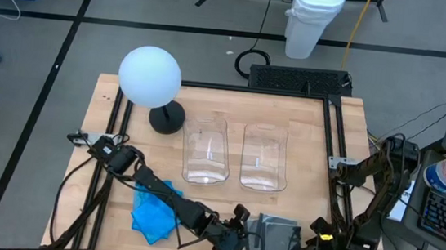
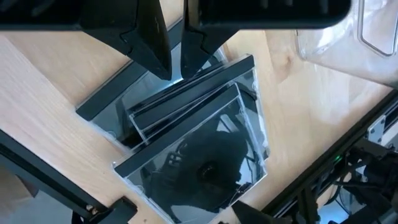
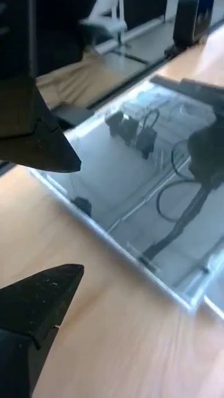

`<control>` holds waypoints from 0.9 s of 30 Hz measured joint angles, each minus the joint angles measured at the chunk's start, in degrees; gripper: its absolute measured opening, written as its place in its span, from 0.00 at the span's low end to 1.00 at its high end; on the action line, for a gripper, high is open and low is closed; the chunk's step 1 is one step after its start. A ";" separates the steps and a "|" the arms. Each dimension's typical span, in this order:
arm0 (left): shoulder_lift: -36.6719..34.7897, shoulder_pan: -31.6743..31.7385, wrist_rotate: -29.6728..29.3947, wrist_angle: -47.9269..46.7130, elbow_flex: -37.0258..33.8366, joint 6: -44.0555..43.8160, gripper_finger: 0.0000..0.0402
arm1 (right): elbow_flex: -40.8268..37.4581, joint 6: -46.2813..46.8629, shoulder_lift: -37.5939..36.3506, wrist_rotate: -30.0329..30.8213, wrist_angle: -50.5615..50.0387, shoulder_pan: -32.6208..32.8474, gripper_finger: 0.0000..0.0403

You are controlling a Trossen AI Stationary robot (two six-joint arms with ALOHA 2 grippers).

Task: Pick & place jewel cases by type
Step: Put the black CD case into the right transparent bin

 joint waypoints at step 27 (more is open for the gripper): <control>0.07 2.03 0.04 -0.32 0.00 -4.60 0.11 | -4.81 -2.62 4.79 3.76 4.67 1.64 0.43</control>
